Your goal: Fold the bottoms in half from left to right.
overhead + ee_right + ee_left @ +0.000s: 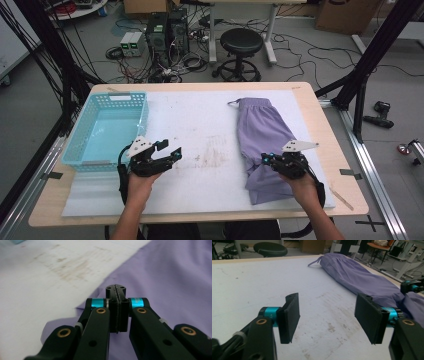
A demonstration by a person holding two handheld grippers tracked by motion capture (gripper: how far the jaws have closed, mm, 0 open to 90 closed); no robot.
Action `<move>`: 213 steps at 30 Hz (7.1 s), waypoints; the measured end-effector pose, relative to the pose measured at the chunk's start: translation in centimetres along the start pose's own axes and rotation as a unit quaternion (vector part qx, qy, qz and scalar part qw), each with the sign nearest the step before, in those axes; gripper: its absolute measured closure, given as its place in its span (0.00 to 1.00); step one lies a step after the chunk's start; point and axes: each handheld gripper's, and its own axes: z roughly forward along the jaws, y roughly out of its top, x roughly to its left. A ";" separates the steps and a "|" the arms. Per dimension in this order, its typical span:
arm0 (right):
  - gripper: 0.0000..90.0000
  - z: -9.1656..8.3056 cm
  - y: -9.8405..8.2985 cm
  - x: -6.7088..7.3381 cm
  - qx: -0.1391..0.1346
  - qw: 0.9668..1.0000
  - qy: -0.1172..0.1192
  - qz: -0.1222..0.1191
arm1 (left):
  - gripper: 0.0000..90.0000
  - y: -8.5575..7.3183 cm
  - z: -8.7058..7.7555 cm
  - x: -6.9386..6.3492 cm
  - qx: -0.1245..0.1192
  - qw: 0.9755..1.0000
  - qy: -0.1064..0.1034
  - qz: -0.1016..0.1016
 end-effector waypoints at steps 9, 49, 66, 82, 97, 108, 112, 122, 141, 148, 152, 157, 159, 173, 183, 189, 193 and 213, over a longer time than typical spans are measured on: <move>0.79 -0.9 -0.6 -1.1 -0.001 0.999 -0.034 0.022 | 0.58 0.1 1.0 -0.6 0.012 1.000 -0.022 0.000; 0.76 -7.3 -4.8 -2.8 -0.043 0.998 -0.021 0.043 | 0.67 0.3 7.6 -6.3 0.053 0.993 -0.104 0.024; 0.71 -9.2 -6.1 -4.2 -0.068 0.993 -0.058 0.080 | 0.65 0.1 15.3 -12.7 0.121 0.974 -0.171 0.085; 0.70 -9.6 -6.7 -4.3 -0.069 0.992 -0.061 0.088 | 1.00 -1.3 18.1 -14.1 0.172 0.970 -0.130 0.115; 0.69 -9.5 -6.6 -4.2 -0.070 0.991 -0.060 0.093 | 0.74 -0.6 17.3 -13.6 0.141 0.973 -0.165 0.076; 0.69 -9.5 -6.8 -4.2 -0.067 0.991 -0.059 0.097 | 0.99 -1.8 18.4 -14.7 0.193 0.965 -0.127 0.125; 0.69 -9.6 -6.8 -4.3 -0.069 0.991 -0.059 0.095 | 0.99 -1.3 17.4 -14.0 0.175 0.969 -0.137 0.105; 0.68 -9.7 -6.9 -4.3 -0.070 0.991 -0.063 0.098 | 0.99 -1.3 14.1 -9.8 0.176 0.978 -0.091 0.071; 0.68 -8.8 -6.5 -4.0 -0.061 0.993 -0.055 0.090 | 0.92 -1.4 15.7 -10.3 0.193 0.972 -0.125 0.044; 0.68 -8.8 -6.7 -4.1 -0.060 0.992 -0.057 0.092 | 0.98 -1.1 15.4 -9.6 0.185 0.978 -0.087 0.033; 0.68 -8.8 -6.8 -4.5 -0.052 0.990 -0.082 0.103 | 0.98 -1.0 15.2 -9.0 0.188 0.979 -0.064 0.033; 0.70 -9.1 -7.3 -5.1 -0.041 0.986 -0.105 0.123 | 0.91 -1.3 14.9 -8.7 0.183 0.982 -0.049 0.026; 0.71 -8.9 -7.5 -5.3 -0.031 0.987 -0.101 0.124 | 0.80 -1.3 14.7 -8.6 0.178 0.983 -0.053 0.011; 1.00 -5.6 -7.0 -6.4 0.054 0.986 -0.130 0.092 | 0.98 -1.5 15.1 -8.8 0.180 0.982 -0.038 0.034; 0.78 -5.5 -6.2 -5.9 0.003 0.986 -0.134 0.099 | 0.74 -1.1 14.0 -7.7 0.137 0.990 -0.023 0.020; 0.72 -7.2 -5.4 -4.2 -0.071 0.989 -0.090 0.097 | 0.57 -0.3 10.6 -5.9 0.074 0.997 -0.031 0.016; 0.64 -6.9 -4.5 -2.1 -0.087 0.993 -0.056 0.060 | 0.37 -0.1 7.7 -4.2 0.056 0.998 -0.004 0.020; 0.90 1.4 -4.0 5.7 0.051 0.988 0.115 -0.093 | 0.39 -1.4 1.1 -1.3 0.031 0.998 0.053 -0.003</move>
